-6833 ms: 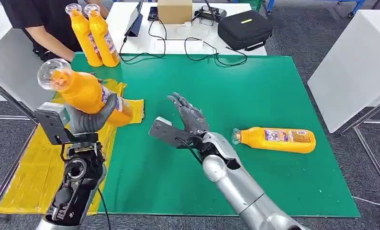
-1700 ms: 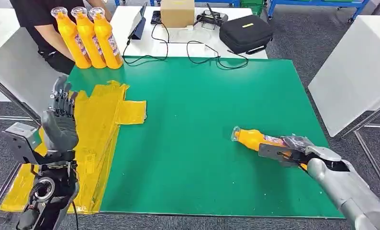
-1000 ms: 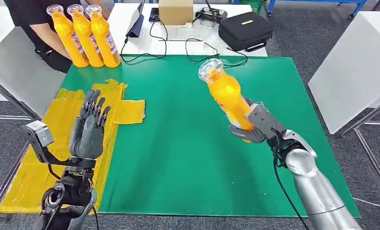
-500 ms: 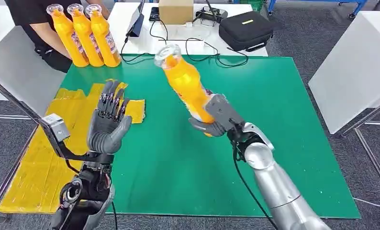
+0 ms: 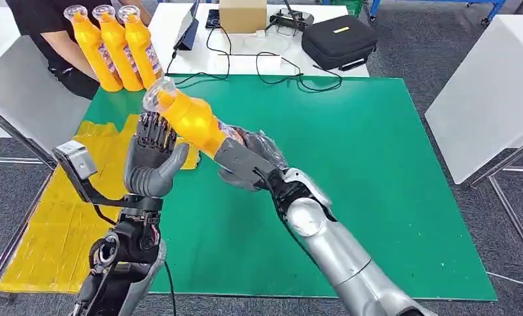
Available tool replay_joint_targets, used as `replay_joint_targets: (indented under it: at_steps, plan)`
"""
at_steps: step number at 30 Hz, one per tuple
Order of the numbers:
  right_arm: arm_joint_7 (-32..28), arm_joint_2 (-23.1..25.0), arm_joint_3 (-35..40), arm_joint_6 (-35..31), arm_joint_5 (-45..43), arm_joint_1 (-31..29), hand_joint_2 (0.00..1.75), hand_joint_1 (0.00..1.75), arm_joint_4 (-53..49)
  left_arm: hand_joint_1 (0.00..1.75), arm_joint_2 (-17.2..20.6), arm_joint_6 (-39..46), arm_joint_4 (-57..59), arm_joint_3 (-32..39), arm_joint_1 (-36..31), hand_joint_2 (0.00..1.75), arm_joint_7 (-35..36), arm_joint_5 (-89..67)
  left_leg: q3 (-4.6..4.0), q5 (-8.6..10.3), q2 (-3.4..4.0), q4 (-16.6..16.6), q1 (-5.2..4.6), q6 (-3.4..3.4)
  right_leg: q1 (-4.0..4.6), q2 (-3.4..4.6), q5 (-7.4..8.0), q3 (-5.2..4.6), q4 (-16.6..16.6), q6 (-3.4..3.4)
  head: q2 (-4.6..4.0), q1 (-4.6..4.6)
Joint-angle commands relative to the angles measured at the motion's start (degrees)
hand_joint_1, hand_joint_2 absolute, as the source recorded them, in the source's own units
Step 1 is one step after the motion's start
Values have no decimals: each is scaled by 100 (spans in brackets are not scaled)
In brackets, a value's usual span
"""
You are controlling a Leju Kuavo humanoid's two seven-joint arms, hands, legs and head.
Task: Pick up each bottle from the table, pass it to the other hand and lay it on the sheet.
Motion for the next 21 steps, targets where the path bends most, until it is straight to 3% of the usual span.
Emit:
replay_joint_targets:
  at_steps: [1,21]
  plan:
    - [42,-13,184,-137,386,-297,175,175,592,0,-115,-106,325,-195,-188,175,87,63,32,-9,4,-2,1,6,7,-11,-9,34,-3,-20,0,0]
    - [314,156,275,-636,1480,-325,175,175,267,0,-2,201,597,-831,-450,175,208,446,27,-9,1,1,1,5,7,-13,-10,25,1,-21,0,-2]
